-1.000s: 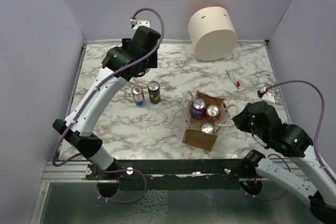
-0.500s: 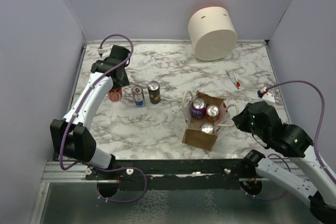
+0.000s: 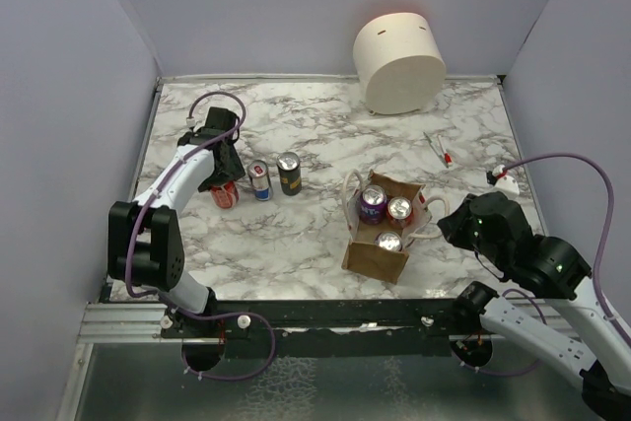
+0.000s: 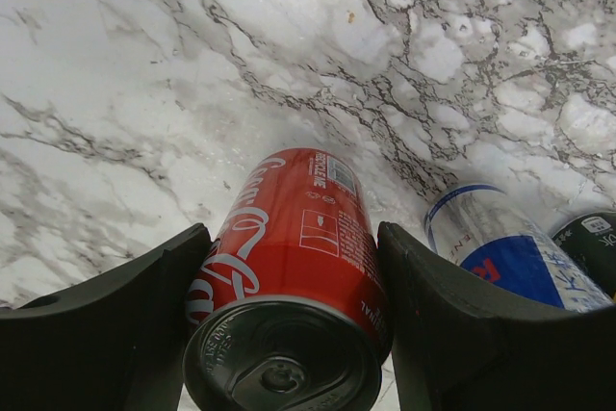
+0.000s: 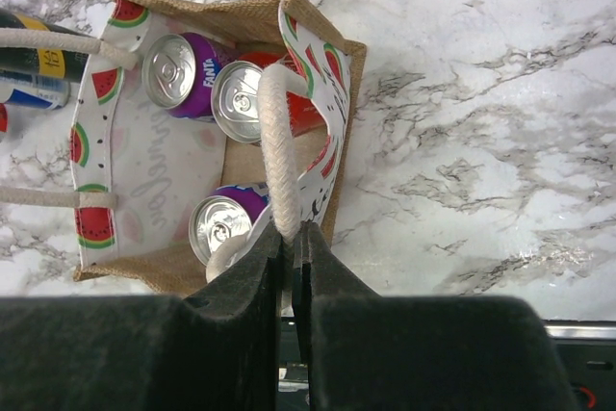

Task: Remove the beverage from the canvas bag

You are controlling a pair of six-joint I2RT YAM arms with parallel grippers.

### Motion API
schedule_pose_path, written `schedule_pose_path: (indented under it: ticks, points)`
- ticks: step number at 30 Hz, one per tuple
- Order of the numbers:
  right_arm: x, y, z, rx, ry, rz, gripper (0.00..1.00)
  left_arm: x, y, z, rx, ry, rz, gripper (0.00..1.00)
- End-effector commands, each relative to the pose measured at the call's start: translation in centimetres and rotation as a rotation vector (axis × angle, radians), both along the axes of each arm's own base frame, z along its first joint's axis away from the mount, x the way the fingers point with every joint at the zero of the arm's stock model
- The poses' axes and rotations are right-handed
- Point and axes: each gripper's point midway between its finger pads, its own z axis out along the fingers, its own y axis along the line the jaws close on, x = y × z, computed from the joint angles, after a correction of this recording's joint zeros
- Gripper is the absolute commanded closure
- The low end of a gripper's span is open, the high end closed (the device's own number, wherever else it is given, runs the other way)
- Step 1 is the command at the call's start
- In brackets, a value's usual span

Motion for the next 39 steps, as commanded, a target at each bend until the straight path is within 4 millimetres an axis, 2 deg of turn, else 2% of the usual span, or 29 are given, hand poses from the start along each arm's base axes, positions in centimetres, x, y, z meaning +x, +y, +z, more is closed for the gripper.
schedule_pose_path:
  ticks: [1,9,10,15,19,23,29,31,35,39]
  points:
    - [0.0,-0.1,-0.1,0.004,-0.012,-0.005,0.93,2.3,-1.5,0.5,-0.122,-0.128,-0.025,1.00]
    - [0.0,-0.1,-0.1,0.005,-0.013,-0.002,0.93,0.9,-1.1,-2.2,-0.105,-0.046,-0.012,1.00]
    - [0.0,-0.1,0.0,0.007,-0.014,0.000,0.93,0.8,-1.2,-2.4,-0.106,-0.046,-0.017,0.97]
    - [0.0,-0.1,-0.1,0.004,-0.013,0.001,0.93,0.6,-0.9,-2.3,-0.095,-0.051,-0.025,0.59]
    - [0.0,-0.1,-0.1,0.005,-0.012,0.001,0.93,0.4,-0.8,-1.5,-0.096,-0.072,-0.002,0.38]
    - [0.0,0.0,0.1,0.007,-0.018,0.009,0.93,0.7,-1.3,0.3,-0.130,-0.126,-0.005,0.20]
    - [0.1,0.2,-0.2,-0.003,-0.006,0.017,0.93,1.2,-1.5,4.0,-0.151,-0.199,-0.005,0.03]
    - [0.1,0.3,-0.2,-0.005,-0.004,0.023,0.93,1.6,-1.7,5.6,-0.166,-0.236,-0.005,0.01]
    - [0.1,0.4,-0.2,-0.005,-0.006,0.025,0.93,2.2,-3.5,9.4,-0.265,-0.325,-0.042,0.01]
    - [0.2,0.4,-0.3,-0.010,-0.001,0.026,0.93,2.5,-6.9,13.7,-0.360,-0.440,-0.132,0.01]
